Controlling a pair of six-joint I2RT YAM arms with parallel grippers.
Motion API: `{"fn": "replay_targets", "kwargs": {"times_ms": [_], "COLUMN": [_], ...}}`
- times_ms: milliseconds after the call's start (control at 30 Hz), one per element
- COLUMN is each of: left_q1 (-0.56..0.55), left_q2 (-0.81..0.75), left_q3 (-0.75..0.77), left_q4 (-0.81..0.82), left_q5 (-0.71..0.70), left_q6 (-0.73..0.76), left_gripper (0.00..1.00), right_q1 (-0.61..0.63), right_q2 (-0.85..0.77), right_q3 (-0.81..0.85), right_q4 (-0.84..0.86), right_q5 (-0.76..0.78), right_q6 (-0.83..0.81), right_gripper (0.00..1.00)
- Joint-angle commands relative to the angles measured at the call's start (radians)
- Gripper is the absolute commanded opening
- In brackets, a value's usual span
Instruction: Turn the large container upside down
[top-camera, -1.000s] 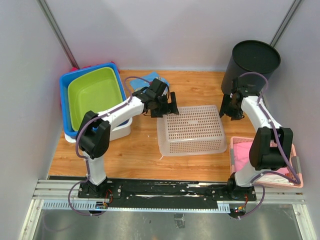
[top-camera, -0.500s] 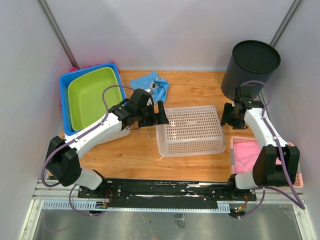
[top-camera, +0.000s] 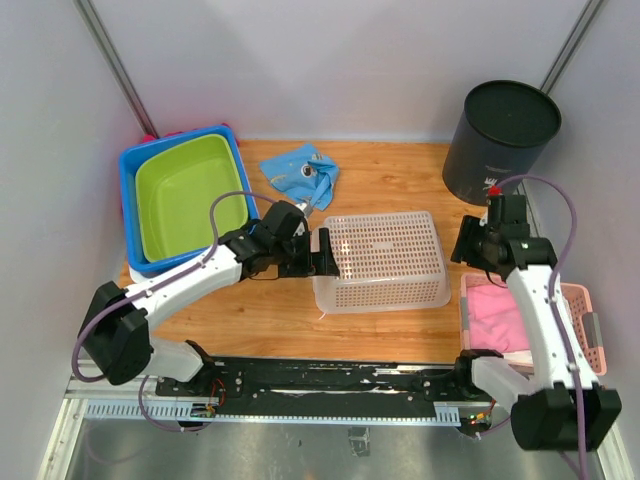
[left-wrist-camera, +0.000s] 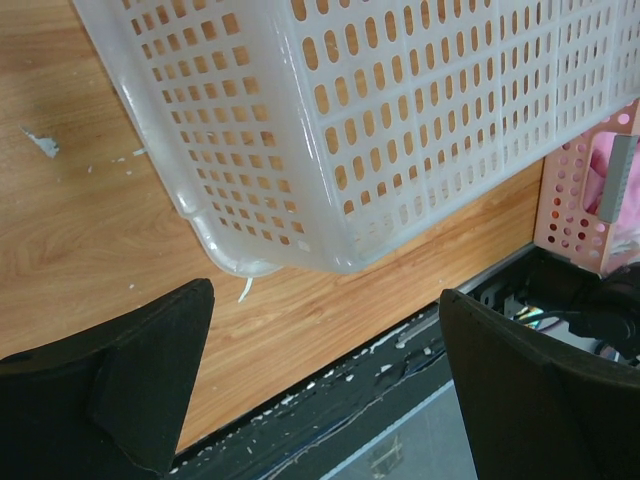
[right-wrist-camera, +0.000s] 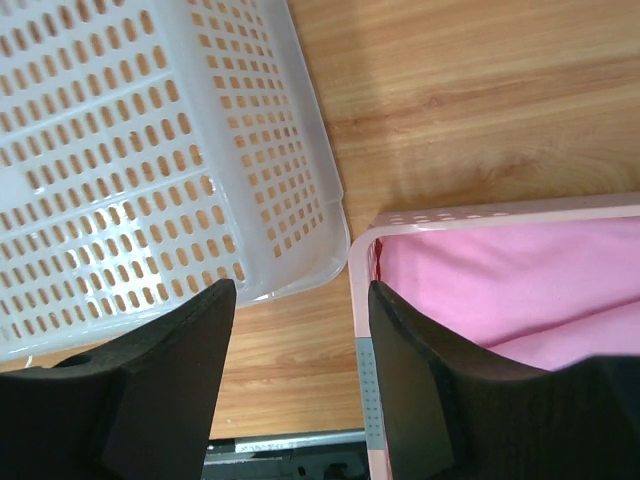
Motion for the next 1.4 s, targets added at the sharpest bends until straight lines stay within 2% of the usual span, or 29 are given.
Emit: {"fn": "replay_targets", "kwargs": {"times_ms": [0,133,300,400,800,1000,1133,1367], "left_q1": [0.007,0.049,0.069,0.075,0.101,0.117,0.118,0.119], "left_q2": [0.019,0.054,0.120,0.157,0.357,0.431,0.496,0.630], "left_q3": [-0.029,-0.017,0.053,0.072,0.258,0.356,0.434,0.571], "left_q4": [0.087,0.125,0.115,0.139,0.130,0.124,0.103,0.133], "left_q5": [0.030,0.064,0.069,0.087,0.125,0.138,0.153,0.254], "left_q6": [-0.011,-0.009,0.015,0.016,0.072,0.083,0.102,0.099], "left_gripper": [0.99,0.99,0.99,0.99,0.99,0.99,0.99,0.99], "right_q1": [0.001,0.101,0.259,0.291,0.293,0.281,0.274,0.181], "right_q2": [-0.126,-0.163,-0.078,-0.030,0.109,0.206,0.145,0.024], "right_q3": [-0.082,-0.126,-0.104,-0.128,-0.098,-0.033,-0.017,-0.012], "right_q4": [-0.029,-0.030,-0.038,-0.026,0.177,0.204,0.179,0.145], "right_q5": [-0.067,-0.090,-0.026,-0.011,0.042,0.079,0.111,0.120], "right_q6": [-0.012,-0.011,0.025,0.045,0.045,0.038,0.037,0.019], "right_gripper": [0.58,0.60,0.60,0.60,0.59,0.59,0.62,0.73]}}
